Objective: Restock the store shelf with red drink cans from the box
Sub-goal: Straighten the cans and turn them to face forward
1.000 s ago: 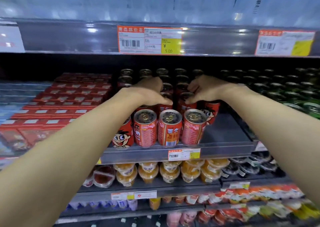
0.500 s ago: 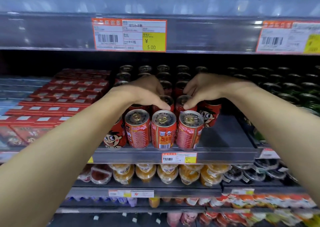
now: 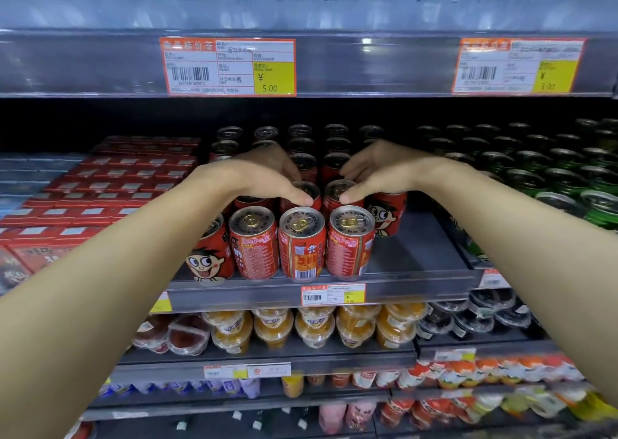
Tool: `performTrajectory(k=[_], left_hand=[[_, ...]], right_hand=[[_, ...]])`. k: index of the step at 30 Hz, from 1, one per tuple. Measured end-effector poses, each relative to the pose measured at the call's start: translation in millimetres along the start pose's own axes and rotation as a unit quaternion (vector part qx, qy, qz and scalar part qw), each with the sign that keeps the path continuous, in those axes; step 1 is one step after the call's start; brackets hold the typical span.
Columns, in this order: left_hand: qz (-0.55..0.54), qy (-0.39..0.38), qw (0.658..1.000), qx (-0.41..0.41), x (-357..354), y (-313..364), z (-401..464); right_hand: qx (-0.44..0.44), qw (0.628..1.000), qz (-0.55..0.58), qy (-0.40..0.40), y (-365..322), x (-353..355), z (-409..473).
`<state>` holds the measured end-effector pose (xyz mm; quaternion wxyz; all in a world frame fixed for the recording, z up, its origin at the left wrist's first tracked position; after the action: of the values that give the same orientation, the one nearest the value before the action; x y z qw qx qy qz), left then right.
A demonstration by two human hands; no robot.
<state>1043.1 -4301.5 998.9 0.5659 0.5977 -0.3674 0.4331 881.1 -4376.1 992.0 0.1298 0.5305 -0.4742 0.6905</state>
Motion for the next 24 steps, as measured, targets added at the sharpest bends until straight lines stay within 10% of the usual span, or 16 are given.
performTrajectory(k=[6,24], left_hand=[[0.030,-0.023,0.999,0.004,0.7,2.8,-0.4],[0.032,0.073,0.996,0.024,-29.7,44.9,93.8]], right_hand=[[0.009,0.991,0.066,0.114,19.9,28.2,-11.1],[-0.010,0.997,-0.021,0.072,62.6,28.9,-14.3]])
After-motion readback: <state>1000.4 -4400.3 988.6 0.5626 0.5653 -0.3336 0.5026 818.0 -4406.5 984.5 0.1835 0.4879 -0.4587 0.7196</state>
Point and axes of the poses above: each hand's wrist, its own z-axis towards the middle knuckle, its own x-axis out of the back of the hand, y = z × x, the point moved 8 cm from there along z, towards the middle knuckle, and after that the axes turned 8 degrees about y, right-handed, at the moved point
